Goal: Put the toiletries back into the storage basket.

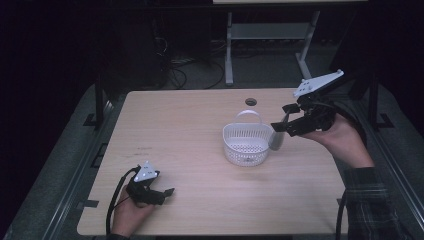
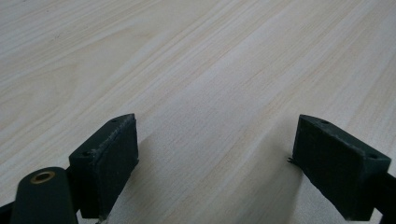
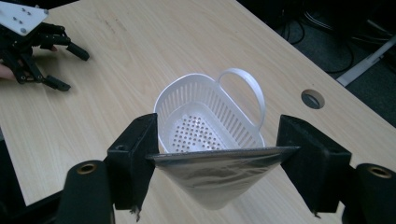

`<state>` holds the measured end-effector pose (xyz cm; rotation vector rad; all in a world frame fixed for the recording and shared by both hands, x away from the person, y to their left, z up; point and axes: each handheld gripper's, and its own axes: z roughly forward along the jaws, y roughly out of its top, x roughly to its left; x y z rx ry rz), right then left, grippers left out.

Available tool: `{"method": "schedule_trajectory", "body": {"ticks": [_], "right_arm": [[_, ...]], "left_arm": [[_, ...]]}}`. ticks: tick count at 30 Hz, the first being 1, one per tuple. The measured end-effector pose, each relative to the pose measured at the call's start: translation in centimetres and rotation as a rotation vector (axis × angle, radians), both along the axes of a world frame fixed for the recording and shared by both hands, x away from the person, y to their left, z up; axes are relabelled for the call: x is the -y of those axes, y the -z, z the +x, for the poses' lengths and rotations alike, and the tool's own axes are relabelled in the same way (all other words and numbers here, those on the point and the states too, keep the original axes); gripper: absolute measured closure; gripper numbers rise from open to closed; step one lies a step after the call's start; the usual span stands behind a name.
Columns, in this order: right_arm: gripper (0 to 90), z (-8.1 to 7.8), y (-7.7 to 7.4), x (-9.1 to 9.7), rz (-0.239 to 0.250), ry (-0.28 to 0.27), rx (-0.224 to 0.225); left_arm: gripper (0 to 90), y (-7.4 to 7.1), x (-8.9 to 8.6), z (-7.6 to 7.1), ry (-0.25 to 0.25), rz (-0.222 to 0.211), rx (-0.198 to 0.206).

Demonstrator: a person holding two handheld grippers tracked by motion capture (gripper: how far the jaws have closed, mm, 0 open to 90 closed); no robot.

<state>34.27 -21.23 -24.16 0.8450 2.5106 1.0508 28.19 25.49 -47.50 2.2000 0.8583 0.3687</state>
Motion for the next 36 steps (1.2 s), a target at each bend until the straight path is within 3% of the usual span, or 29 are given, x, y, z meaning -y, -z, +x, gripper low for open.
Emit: {"method": "schedule_trajectory", "body": {"ticks": [23, 36], "right_arm": [[30.1, 2.0, 0.6, -1.6, 0.01, 0.006, 0.001], [30.1, 3.2, 2.0, -2.1, 0.008, 0.01, -0.025]], "left_arm": [[13.5, 0.0, 0.0, 0.0, 0.0, 0.001, 0.001], [13.5, 0.0, 0.0, 0.0, 0.001, 0.001, 0.002]]}}
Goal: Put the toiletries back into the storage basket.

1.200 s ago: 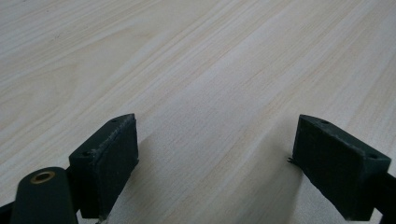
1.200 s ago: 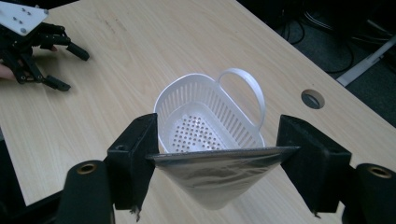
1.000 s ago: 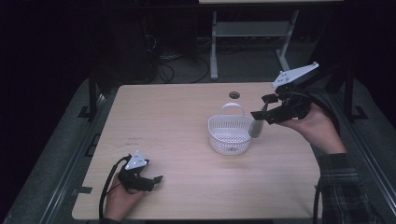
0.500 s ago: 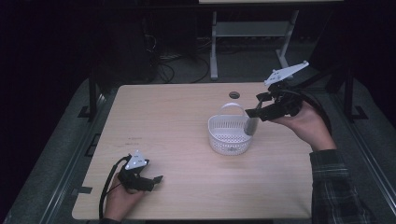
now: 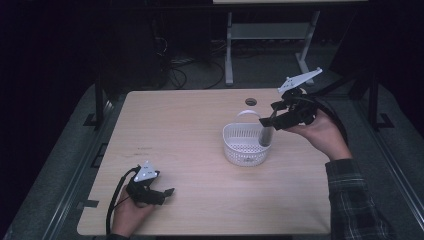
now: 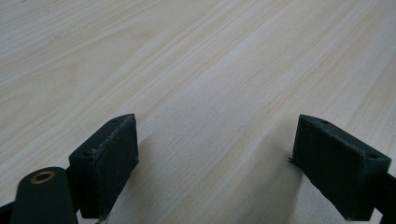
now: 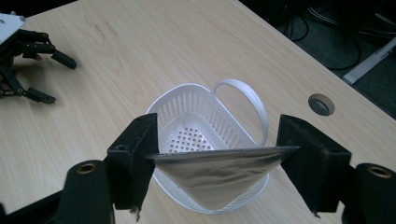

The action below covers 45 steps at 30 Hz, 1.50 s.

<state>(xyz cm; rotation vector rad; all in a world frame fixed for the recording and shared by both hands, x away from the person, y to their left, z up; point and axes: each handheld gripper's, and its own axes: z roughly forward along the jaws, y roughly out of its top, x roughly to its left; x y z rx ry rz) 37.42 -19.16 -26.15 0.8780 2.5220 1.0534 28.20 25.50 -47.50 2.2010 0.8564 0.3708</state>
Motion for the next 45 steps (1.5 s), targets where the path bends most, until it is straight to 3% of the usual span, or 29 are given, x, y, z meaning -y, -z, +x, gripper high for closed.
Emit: {"method": "schedule_trajectory", "body": {"ticks": [30, 45], "right_arm": [[30.0, 1.6, 4.2, -0.5, -0.019, 0.019, -0.064], [30.0, 1.9, 5.3, -0.7, -0.036, 0.028, -0.081]], "left_arm": [[13.5, 0.0, 0.0, 0.0, 0.003, 0.0, 0.0], [13.5, 0.0, 0.0, 0.0, 0.006, 0.004, 0.0]]}}
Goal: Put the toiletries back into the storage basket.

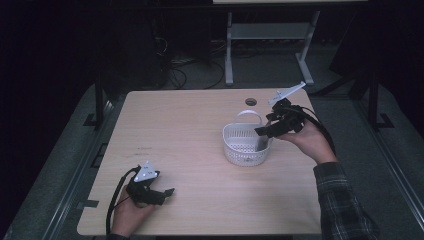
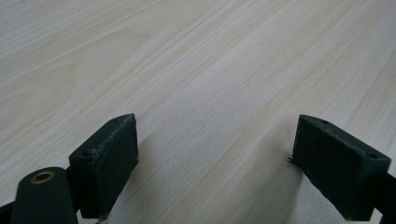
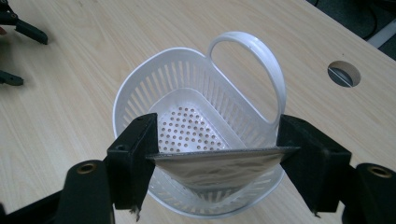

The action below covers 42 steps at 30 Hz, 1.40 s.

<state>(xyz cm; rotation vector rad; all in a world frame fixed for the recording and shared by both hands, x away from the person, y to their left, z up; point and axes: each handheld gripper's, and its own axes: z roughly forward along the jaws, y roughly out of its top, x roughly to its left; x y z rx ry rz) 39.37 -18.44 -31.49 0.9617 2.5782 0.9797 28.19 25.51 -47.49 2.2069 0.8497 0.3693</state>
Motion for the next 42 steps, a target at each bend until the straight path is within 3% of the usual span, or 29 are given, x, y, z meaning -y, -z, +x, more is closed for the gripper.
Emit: {"method": "schedule_trajectory", "body": {"ticks": [23, 42], "right_arm": [[30.0, 0.4, 2.3, -0.5, -0.03, 0.001, -0.027], [29.8, 0.6, 3.0, -1.1, -0.06, -0.006, -0.036]], "left_arm": [[13.5, 0.0, 0.0, 0.0, 0.0, 0.0, 0.0], [13.5, 0.0, 0.0, 0.0, 0.0, 0.0, 0.0]]}}
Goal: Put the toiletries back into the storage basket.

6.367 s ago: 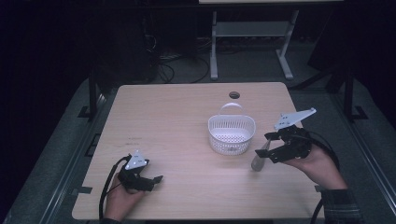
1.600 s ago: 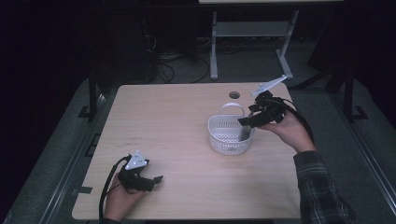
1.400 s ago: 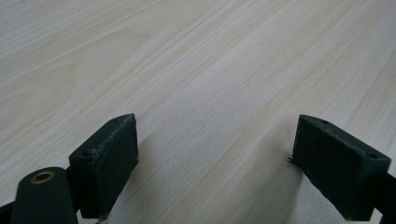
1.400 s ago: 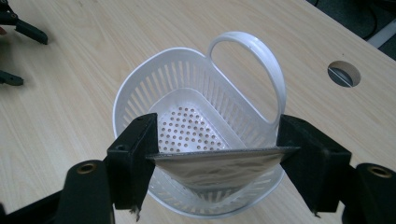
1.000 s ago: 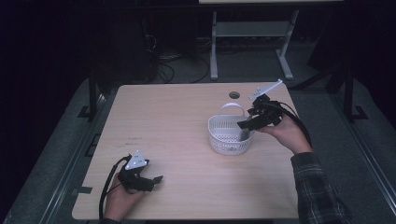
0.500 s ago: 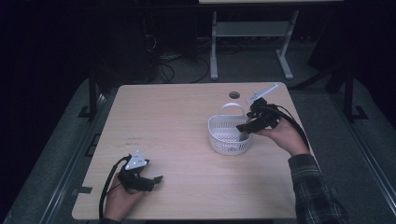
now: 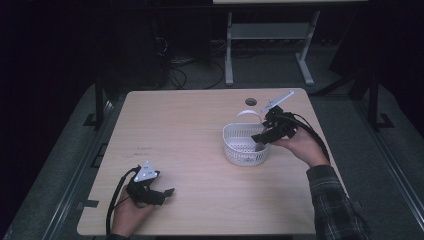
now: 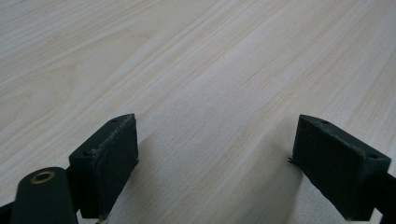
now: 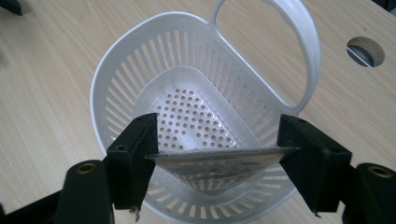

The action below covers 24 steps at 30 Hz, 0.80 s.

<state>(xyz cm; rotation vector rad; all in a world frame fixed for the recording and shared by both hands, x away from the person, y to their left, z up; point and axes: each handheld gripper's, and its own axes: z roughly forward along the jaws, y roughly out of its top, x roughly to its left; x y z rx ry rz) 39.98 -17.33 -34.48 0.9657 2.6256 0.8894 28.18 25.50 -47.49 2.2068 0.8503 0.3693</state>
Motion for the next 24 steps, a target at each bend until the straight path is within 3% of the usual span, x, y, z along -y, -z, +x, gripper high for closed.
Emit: {"method": "schedule_trajectory", "body": {"ticks": [6, 8, 12, 24], "right_arm": [[28.0, 0.0, -0.07, -0.04, 0.003, 0.0, 0.004], [22.9, -0.03, -0.28, 0.04, 0.02, 0.004, 0.01], [13.8, -0.14, -0.18, 0.06, 0.008, 0.021, 0.009], [3.1, -0.69, -0.51, 0.48, 0.018, 0.033, 0.006]], "left_arm": [[13.5, 0.0, 0.0, 0.0, 0.002, 0.0, 0.0], [13.5, 0.0, 0.0, 0.0, 0.001, 0.0, 0.0], [13.5, 0.0, 0.0, 0.01, 0.001, 0.0, 0.0], [13.6, 0.01, 0.01, 0.06, 0.0, 0.0, 0.002]]}}
